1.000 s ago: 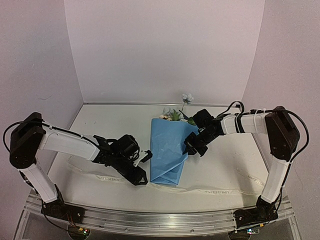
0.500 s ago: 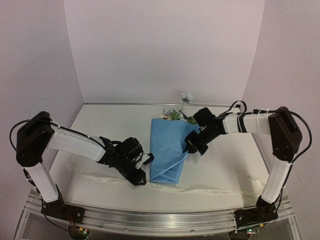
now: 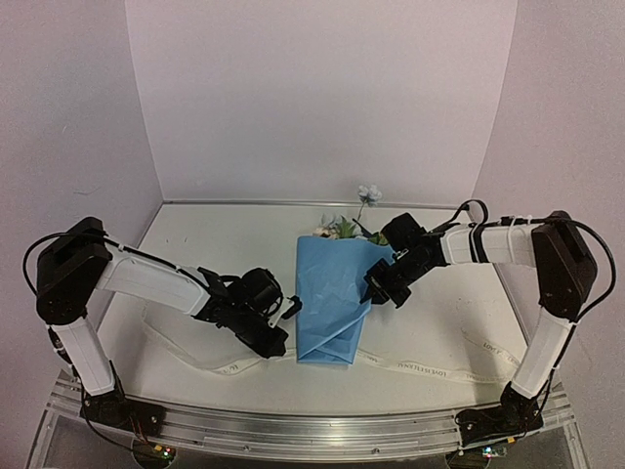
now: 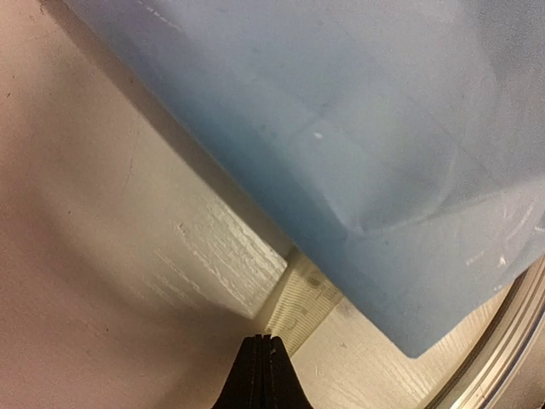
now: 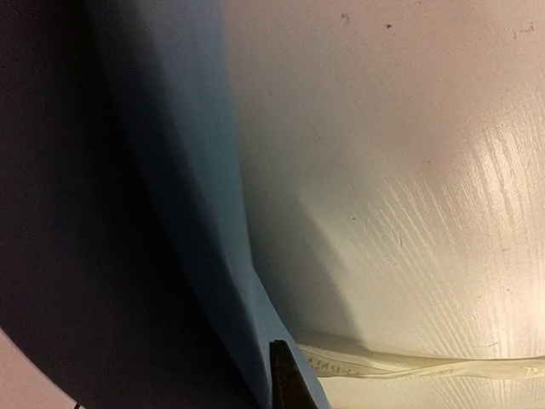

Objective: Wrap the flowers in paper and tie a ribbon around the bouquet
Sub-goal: Place the folded bouquet on the ribbon.

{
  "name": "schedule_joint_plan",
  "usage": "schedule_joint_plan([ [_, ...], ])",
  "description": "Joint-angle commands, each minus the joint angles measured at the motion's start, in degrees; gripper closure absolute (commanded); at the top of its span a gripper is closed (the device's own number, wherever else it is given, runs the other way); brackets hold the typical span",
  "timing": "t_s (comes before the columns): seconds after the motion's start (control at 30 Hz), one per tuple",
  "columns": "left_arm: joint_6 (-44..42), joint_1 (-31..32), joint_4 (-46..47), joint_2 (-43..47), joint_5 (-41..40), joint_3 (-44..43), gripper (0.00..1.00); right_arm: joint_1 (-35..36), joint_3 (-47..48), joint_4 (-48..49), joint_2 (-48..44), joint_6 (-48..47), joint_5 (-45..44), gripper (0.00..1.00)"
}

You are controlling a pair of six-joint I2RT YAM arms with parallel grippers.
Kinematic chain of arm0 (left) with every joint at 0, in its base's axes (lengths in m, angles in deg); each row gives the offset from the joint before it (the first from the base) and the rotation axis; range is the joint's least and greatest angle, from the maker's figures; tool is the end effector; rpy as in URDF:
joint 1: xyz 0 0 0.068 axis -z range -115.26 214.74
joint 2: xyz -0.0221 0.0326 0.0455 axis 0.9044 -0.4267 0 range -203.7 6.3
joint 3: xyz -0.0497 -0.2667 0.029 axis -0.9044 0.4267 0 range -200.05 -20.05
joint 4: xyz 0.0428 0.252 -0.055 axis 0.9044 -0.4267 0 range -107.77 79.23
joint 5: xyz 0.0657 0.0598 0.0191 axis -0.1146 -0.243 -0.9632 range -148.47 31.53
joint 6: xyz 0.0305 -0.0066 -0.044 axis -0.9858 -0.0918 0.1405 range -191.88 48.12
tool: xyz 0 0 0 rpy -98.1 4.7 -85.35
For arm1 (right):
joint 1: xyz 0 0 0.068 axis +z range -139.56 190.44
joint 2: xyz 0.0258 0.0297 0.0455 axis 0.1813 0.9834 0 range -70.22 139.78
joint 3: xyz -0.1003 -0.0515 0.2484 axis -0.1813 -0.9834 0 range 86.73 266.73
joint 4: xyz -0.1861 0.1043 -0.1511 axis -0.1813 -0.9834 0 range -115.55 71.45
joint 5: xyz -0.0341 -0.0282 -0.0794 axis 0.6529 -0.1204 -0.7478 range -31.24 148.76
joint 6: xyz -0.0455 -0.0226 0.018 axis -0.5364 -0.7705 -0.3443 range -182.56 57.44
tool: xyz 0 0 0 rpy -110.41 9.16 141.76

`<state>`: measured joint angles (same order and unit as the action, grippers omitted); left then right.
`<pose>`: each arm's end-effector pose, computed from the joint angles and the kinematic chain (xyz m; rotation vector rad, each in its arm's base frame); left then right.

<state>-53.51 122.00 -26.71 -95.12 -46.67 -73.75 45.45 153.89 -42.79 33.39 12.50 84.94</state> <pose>0.1722 -0.2814 0.1338 1.0081 2.6497 -0.6380 0.2914 0.2232 0.1804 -0.8248 -2.7756 -1.0045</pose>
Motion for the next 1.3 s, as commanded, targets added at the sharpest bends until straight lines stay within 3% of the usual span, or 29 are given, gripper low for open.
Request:
schedule_joint_plan([
  [0.0, 3.75, -1.79, 4.35, -2.62, 2.16, -3.98, 1.0, -0.05, -0.87, -0.32, -3.3, 0.53, 1.01, 1.0],
  [0.3, 6.43, -9.81, 8.85, -5.29, 10.73, -5.37, 1.0, 0.39, -3.9, 0.44, -5.48, 0.49, 2.13, 1.0],
  [0.77, 9.6, -11.53, 9.77, -8.63, 13.05, -8.0, 0.99, 5.61, -11.0, 5.6, -6.91, 0.43, -2.16, 1.0],
  [0.87, 10.9, -11.53, 11.14, -8.15, 13.09, -7.08, 0.95, 5.7, -11.32, 5.56, -7.23, -1.27, -2.18, 1.0],
  [1.03, 11.24, -11.54, 10.88, -4.8, 10.02, -5.86, 0.74, 5.71, -10.31, -4.73, -12.01, -9.76, -4.3, 0.74],
  [1.27, 14.36, -12.12, 9.07, 2.78, 1.69, -3.85, 0.52, 4.29, -11.85, -18.12, -20.81, -22.93, -10.25, 0.42],
])
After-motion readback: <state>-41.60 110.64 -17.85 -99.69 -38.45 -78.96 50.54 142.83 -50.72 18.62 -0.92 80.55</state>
